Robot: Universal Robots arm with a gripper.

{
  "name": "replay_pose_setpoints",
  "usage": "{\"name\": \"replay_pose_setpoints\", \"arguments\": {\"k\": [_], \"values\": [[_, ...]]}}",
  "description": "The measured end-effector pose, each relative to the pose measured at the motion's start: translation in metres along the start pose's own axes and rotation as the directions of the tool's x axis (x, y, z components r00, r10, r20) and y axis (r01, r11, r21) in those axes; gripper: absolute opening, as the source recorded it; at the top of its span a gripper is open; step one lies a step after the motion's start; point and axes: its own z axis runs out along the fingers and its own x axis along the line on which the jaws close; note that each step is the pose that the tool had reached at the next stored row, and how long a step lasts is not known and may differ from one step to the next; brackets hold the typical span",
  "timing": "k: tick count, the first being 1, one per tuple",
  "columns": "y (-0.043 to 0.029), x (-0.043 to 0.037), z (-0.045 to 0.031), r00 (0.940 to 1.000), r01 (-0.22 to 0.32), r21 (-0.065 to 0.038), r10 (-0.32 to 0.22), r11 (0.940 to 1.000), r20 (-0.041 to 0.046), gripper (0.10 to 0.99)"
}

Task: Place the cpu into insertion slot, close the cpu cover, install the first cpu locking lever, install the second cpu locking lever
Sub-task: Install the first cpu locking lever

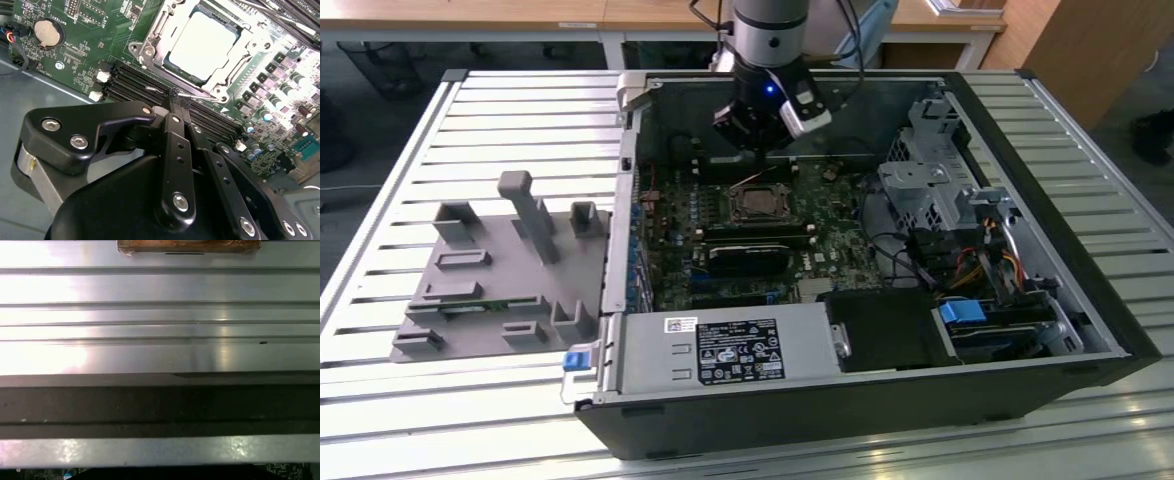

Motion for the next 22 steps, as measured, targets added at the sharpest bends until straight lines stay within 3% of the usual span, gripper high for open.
{"name": "replay_pose_setpoints", "arguments": {"k": [22], "values": [[0.0000, -0.0121, 0.0102, 1.0000, 0.000, 0.000, 0.000, 1.0000, -0.0003, 0.106]]}}
